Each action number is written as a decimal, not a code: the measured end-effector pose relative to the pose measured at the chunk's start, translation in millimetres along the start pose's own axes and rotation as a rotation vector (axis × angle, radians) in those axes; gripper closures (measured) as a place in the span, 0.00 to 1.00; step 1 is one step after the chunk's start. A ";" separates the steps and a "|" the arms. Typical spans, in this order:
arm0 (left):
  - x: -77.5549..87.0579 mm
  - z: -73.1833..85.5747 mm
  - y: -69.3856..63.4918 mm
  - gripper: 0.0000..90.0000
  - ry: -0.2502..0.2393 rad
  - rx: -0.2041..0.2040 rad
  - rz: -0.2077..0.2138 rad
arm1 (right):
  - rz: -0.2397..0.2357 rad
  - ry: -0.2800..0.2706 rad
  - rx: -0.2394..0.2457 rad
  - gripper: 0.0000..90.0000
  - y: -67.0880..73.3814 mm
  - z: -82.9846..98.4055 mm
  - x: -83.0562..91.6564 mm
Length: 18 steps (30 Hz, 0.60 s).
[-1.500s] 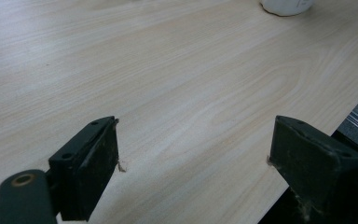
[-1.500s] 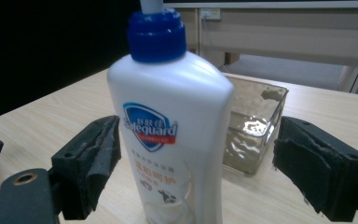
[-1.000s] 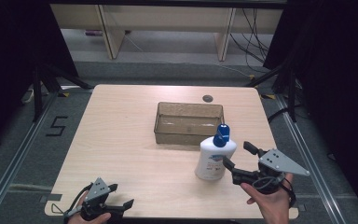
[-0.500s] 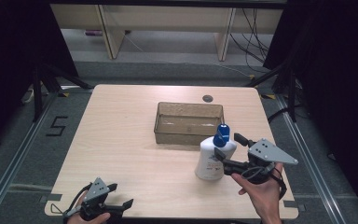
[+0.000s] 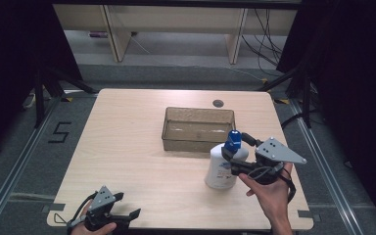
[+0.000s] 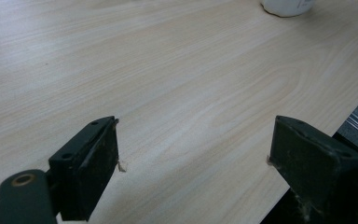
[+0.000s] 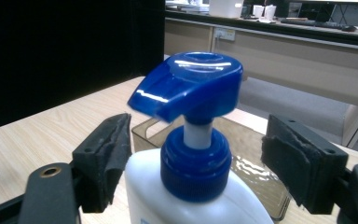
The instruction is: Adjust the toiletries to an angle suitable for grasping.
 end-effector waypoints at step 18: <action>-1.9 -1.2 0.1 0.16 -0.011 0.010 0.015 | -0.028 -0.007 0.009 0.38 -0.2 -5.1 -13.8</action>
Point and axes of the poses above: each handheld gripper's, and its own axes: x roughly backward along the jaws, z roughly out of its underside, y roughly to its left, the point moved 3 cm from there along -x, roughly forward along the jaws, and after that the axes turned 7 degrees about y, right-handed, at the moved point
